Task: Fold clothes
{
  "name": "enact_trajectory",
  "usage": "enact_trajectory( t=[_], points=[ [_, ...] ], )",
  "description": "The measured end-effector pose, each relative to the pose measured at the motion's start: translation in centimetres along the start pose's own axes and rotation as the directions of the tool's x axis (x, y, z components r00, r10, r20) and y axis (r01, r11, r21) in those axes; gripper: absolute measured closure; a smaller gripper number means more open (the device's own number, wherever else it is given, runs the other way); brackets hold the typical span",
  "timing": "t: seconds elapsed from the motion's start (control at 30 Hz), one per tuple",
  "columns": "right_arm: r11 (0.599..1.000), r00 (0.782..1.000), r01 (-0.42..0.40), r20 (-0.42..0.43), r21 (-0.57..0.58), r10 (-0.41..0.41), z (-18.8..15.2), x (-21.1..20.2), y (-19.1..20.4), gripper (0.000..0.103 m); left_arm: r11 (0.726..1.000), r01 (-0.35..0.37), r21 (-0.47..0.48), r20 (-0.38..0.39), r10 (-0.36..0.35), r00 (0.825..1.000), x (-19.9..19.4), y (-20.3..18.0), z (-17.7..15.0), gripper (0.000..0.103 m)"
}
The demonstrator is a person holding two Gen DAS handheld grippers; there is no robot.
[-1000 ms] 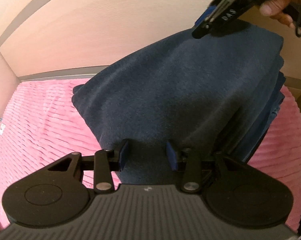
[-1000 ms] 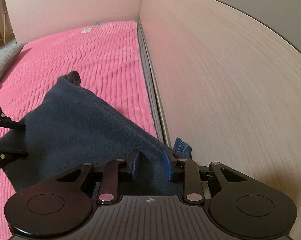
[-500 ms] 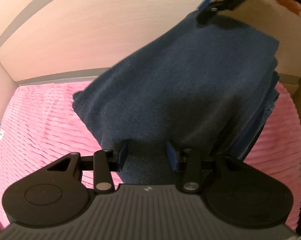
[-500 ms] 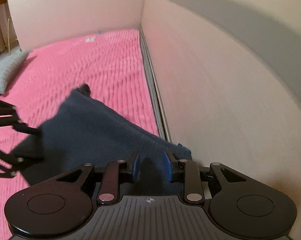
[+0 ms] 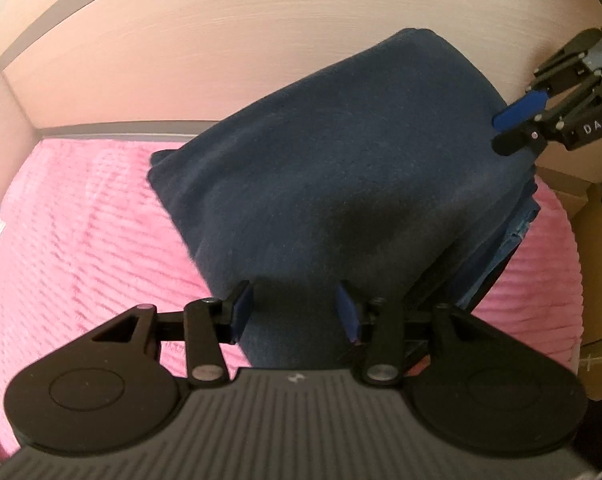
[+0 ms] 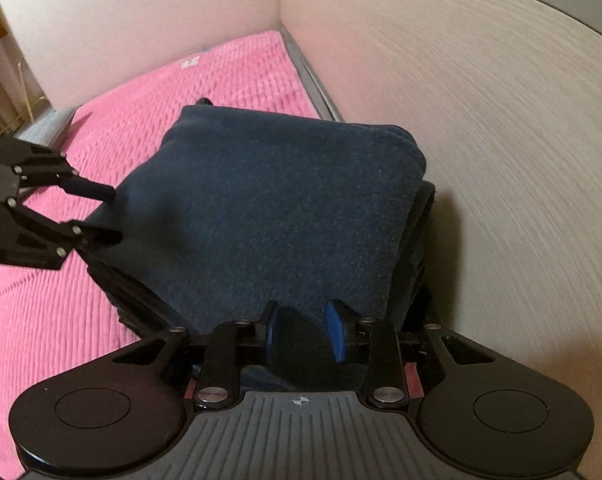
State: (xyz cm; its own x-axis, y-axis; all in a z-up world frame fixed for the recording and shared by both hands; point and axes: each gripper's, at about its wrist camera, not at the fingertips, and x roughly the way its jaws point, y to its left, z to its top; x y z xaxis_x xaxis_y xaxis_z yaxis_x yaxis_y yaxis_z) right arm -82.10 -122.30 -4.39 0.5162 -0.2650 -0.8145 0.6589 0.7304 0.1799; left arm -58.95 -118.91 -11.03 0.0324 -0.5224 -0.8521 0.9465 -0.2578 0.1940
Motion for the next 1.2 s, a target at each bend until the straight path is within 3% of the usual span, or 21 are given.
enact_trajectory(
  t=[0.1, 0.2, 0.33, 0.4, 0.53, 0.67, 0.73, 0.8, 0.83, 1.0, 1.1, 1.2],
  points=[
    [1.000, 1.000, 0.010, 0.003, -0.019, -0.010, -0.1, -0.1, 0.2, 0.073, 1.000, -0.010, -0.020, -0.022, 0.010, 1.000, -0.7, -0.2, -0.4, 0.058],
    [0.999, 1.000, 0.009, 0.001, -0.054, -0.009, 0.0, -0.1, 1.0, 0.060, 1.000, -0.018, -0.018, -0.062, 0.017, 0.998, -0.7, -0.5, -0.7, 0.057],
    [0.997, 0.999, 0.022, 0.025, -0.076, -0.020, 0.7, -1.2, 2.5, 0.045, 0.997, -0.039, -0.062, -0.057, 0.036, 0.998, -2.0, -0.5, -0.8, 0.056],
    [0.999, 0.999, 0.035, 0.033, -0.041, -0.033, 0.1, -2.1, 3.0, 0.038, 0.995, -0.048, -0.091, -0.057, 0.043, 0.997, -3.1, -0.8, -1.5, 0.052],
    [0.996, 0.999, 0.051, 0.008, 0.067, -0.052, -2.9, -3.8, 4.2, 0.038, 0.985, -0.062, -0.158, -0.053, 0.055, 0.997, -5.4, -1.6, -3.9, 0.043],
    [0.987, 0.995, 0.102, -0.002, 0.125, -0.102, -6.2, -6.5, 7.4, 0.036, 0.950, -0.031, -0.311, -0.007, 0.031, 1.000, -9.1, -2.7, -7.1, 0.022],
    [0.979, 0.990, 0.134, 0.015, 0.156, -0.138, -7.7, -8.3, 9.5, 0.024, 0.897, 0.004, -0.442, 0.035, 0.012, 0.999, -11.6, -2.9, -8.9, 0.010],
    [0.970, 0.985, 0.162, 0.038, 0.181, -0.171, -9.2, -9.9, 12.0, 0.021, 0.843, 0.036, -0.537, 0.085, 0.012, 0.996, -14.0, -3.4, -10.7, 0.003],
    [0.967, 0.982, 0.174, 0.046, 0.185, -0.186, -9.8, -10.6, 13.2, 0.021, 0.832, 0.049, -0.553, 0.102, 0.010, 0.995, -15.2, -3.8, -11.7, 0.001],
    [0.940, 0.961, 0.239, 0.081, 0.242, -0.265, -12.8, -14.3, 18.9, 0.016, 0.816, 0.104, -0.568, 0.174, -0.004, 0.985, -20.4, -5.3, -16.4, 0.001],
    [0.935, 0.949, 0.265, 0.110, 0.236, -0.297, -14.6, -16.3, 22.7, 0.002, 0.813, 0.108, -0.573, 0.203, 0.013, 0.979, -23.2, -6.1, -18.8, 0.001],
    [0.925, 0.943, 0.283, 0.103, 0.254, -0.317, -15.8, -17.6, 24.8, 0.002, 0.825, 0.104, -0.555, 0.211, 0.019, 0.977, -25.2, -6.9, -20.4, 0.001]
  ],
)
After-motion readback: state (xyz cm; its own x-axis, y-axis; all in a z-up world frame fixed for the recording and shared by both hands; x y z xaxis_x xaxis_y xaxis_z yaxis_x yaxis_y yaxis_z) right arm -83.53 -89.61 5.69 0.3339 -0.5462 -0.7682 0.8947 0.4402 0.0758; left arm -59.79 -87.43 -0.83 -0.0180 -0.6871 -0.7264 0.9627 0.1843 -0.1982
